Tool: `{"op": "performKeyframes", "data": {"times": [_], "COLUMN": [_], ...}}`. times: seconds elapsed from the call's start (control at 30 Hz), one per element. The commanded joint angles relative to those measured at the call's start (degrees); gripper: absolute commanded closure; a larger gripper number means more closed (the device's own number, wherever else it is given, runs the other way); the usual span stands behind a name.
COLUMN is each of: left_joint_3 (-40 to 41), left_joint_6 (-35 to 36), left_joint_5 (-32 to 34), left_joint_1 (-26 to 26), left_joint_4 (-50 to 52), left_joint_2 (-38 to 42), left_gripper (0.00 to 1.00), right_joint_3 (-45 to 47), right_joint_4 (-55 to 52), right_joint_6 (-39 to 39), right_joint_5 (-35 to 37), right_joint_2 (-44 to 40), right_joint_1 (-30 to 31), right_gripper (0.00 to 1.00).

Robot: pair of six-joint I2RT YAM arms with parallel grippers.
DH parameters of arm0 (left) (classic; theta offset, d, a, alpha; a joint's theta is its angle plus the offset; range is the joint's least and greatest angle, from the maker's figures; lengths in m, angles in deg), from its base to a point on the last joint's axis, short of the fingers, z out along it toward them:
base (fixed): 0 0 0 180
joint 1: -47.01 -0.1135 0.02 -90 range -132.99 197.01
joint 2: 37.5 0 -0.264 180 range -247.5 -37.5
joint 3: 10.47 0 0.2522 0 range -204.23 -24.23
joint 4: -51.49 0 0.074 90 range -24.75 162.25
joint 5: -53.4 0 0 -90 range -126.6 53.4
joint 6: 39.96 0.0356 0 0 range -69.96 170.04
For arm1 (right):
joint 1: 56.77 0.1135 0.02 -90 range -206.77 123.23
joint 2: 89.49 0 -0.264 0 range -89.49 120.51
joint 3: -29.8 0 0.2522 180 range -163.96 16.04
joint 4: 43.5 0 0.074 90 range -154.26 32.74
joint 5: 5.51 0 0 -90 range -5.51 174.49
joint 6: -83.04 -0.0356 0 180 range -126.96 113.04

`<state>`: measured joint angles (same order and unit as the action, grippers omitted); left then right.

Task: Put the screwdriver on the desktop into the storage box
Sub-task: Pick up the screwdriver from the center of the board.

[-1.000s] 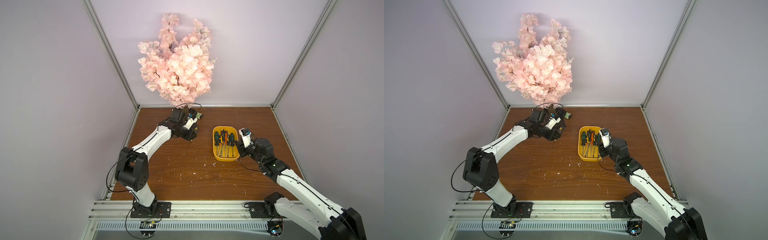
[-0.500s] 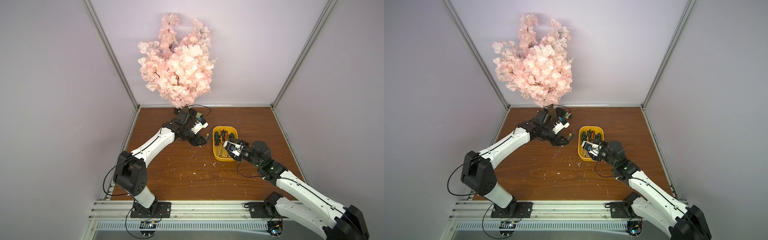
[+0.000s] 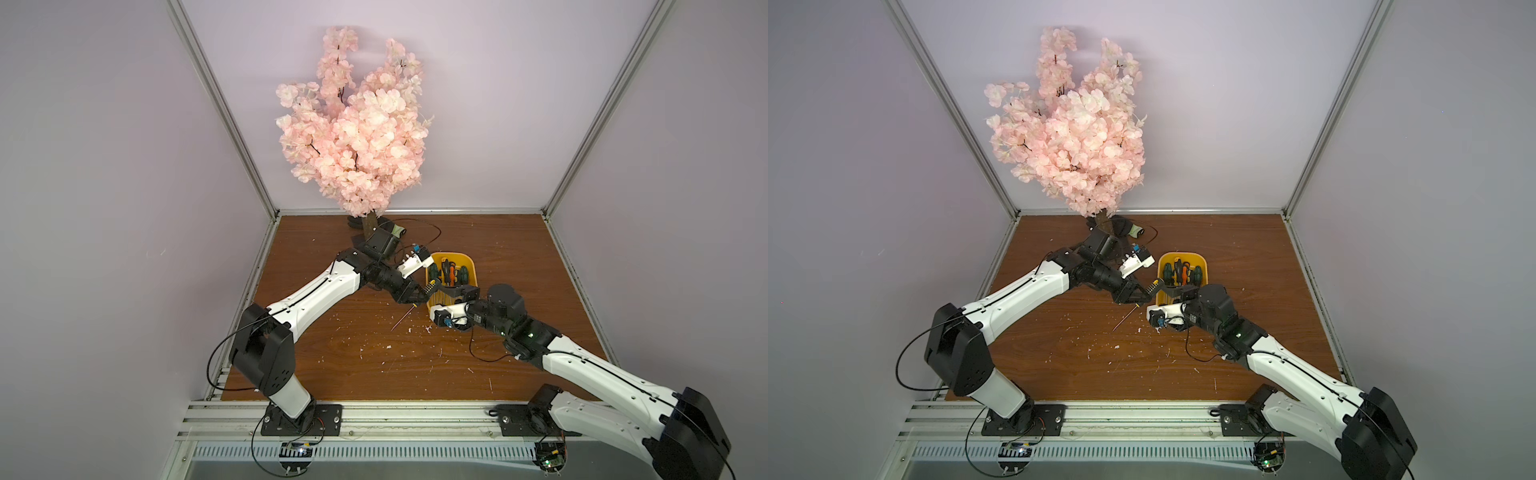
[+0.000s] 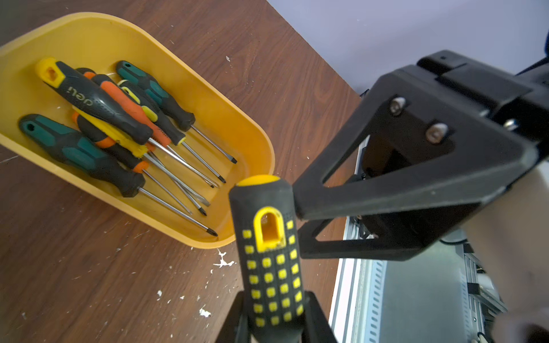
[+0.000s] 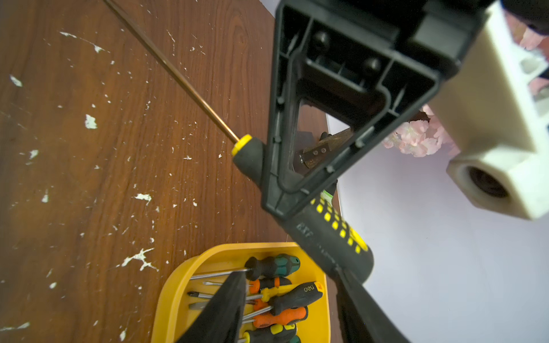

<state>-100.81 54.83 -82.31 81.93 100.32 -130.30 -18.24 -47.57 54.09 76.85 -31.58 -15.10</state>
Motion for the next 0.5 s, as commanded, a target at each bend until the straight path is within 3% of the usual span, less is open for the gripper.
{"op": "performKeyframes", "data": {"times": [0.0,0.47], "left_joint_3": [-0.8,-0.7], "left_joint_6": [-0.6,-0.5], "left_joint_5": [-2.1,-3.0], "left_joint_1": [1.1,2.0], "left_joint_4": [1.4,2.2], "left_joint_2": [-0.3,-0.8], "left_gripper": [0.93,0.95], "right_joint_3": [-2.6,-2.4], "right_joint_4": [3.1,6.4], "right_joint_6": [2.4,2.1], "right_joint_5": [0.6,2.0], "right_joint_2": [0.4,0.0], "right_joint_1": [0.6,1.6], "right_gripper": [0.45,0.45]}}
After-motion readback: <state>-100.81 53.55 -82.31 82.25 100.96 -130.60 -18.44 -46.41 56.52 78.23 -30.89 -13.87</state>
